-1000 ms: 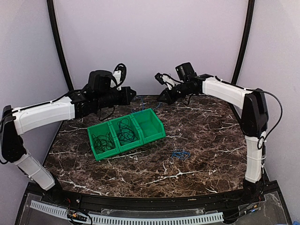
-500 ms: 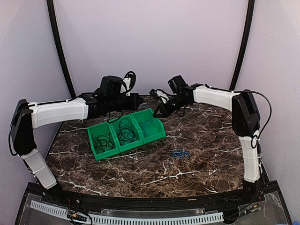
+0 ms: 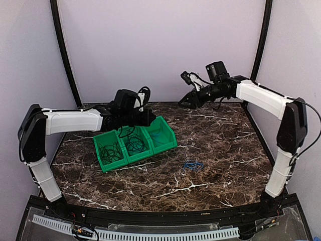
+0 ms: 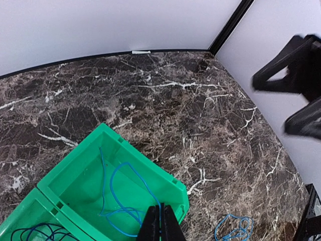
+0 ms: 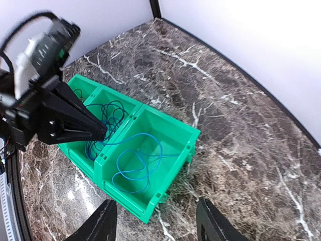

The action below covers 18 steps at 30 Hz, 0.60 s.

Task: Untangle the cables

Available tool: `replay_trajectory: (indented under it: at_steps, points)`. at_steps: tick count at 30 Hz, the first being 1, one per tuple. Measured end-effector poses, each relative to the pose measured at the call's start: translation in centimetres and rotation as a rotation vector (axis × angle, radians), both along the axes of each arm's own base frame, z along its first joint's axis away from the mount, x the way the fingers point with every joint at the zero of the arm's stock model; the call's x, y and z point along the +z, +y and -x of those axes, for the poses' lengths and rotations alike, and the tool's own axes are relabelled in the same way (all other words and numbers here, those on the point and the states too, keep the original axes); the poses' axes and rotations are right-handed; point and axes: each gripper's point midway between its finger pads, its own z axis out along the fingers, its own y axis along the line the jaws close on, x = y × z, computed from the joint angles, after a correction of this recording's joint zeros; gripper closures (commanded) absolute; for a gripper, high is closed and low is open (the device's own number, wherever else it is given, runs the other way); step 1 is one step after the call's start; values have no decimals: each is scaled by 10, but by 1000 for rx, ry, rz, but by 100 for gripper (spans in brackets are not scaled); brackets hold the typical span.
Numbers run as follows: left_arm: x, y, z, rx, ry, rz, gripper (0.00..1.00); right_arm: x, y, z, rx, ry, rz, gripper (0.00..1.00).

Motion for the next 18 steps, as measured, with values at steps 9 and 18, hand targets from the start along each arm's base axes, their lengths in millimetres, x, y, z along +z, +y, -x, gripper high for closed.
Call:
replay_trajectory:
  at_steps: [9,18]
  points:
    - [-66,-6,-3,-12,114,-88,89,-5,-89,17,-113,-51,9,42]
    - [-79,-9,-17,16,149,-161,64,-49,-105,73,-17,-14,53,42]
